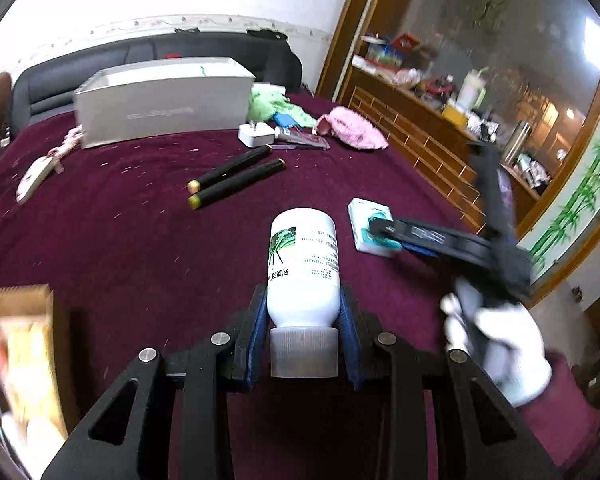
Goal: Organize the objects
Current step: 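Grasp the blue tissue pack with the right gripper while left grasps the white bottle, then carry the tissue pack and white bottle into the box and open both grippers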
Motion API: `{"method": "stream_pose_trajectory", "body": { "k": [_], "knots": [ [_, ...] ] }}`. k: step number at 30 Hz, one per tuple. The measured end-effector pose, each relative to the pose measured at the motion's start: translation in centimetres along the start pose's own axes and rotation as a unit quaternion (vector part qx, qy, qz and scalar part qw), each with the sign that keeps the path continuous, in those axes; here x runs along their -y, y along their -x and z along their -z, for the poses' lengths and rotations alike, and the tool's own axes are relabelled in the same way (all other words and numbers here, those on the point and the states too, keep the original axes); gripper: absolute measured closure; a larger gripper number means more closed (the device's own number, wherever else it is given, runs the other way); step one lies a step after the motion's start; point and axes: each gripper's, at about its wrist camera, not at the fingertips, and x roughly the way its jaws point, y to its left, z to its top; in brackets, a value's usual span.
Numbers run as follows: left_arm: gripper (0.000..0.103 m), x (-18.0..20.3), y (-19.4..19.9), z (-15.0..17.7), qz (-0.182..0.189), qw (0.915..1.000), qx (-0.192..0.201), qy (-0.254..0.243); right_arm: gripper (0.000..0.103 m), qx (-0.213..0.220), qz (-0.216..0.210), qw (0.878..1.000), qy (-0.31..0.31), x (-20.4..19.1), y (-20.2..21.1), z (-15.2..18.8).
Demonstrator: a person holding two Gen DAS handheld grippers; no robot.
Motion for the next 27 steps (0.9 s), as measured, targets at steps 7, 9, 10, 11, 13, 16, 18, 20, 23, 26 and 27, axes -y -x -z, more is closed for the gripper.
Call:
{"method": "stream_pose_trajectory", "body": {
  "k": [7, 9, 10, 11, 13, 16, 18, 20, 23, 26, 27],
  "knots": [
    [0.074, -2.4, 4.2, 3.4, -0.007, 0.9993, 0.021, 0.03, 0.031, -0.024, 0.135, 0.985, 0.107, -5.1, -3.5, 0.1],
    [0.074, -3.5, 5.4, 4.5, -0.015, 0.9987, 0.025, 0.043, 0.042, -0.024, 0.132, 0.985, 0.109, -5.4, -3.5, 0.0],
    [0.074, -4.1, 6.1, 5.0, -0.019, 0.9982, 0.028, 0.049, 0.051, -0.027, 0.13, 0.985, 0.108, -5.4, -3.4, 0.0],
    [0.074, -4.7, 6.6, 5.5, -0.022, 0.9976, 0.032, 0.057, 0.053, -0.031, 0.127, 0.986, 0.107, -5.3, -3.3, 0.0],
    [0.074, -6.0, 7.8, 6.4, -0.024, 0.9964, 0.037, 0.073, 0.056, -0.036, 0.116, 0.988, 0.099, -4.8, -2.9, 0.1],
    [0.074, -7.7, 9.6, 7.5, -0.038, 0.9937, 0.051, 0.092, 0.057, -0.043, 0.086, 0.993, 0.07, -3.8, -1.8, 0.4],
    [0.074, -8.8, 11.0, 8.3, -0.044, 0.9914, 0.063, 0.106, 0.057, -0.039, 0.075, 0.994, 0.063, -3.7, -0.7, 0.9],
    [0.074, -9.5, 12.0, 8.9, -0.052, 0.9896, 0.071, 0.114, 0.057, -0.032, 0.058, 0.996, 0.062, -4.0, 0.8, 1.7],
    [0.074, -10.6, 13.6, 10.0, -0.068, 0.9859, 0.085, 0.128, 0.057, -0.025, 0.025, 0.997, 0.061, -5.0, 2.9, 2.9],
    [0.074, -11.6, 15.4, 11.2, -0.083, 0.9813, 0.099, 0.142, 0.057, -0.017, -0.018, 0.997, 0.071, -7.0, 4.9, 4.0],
    [0.074, -11.9, 16.2, 11.6, -0.091, 0.9792, 0.105, 0.147, 0.057, -0.016, -0.031, 0.996, 0.077, -7.9, 5.4, 4.3]
  ]
}}
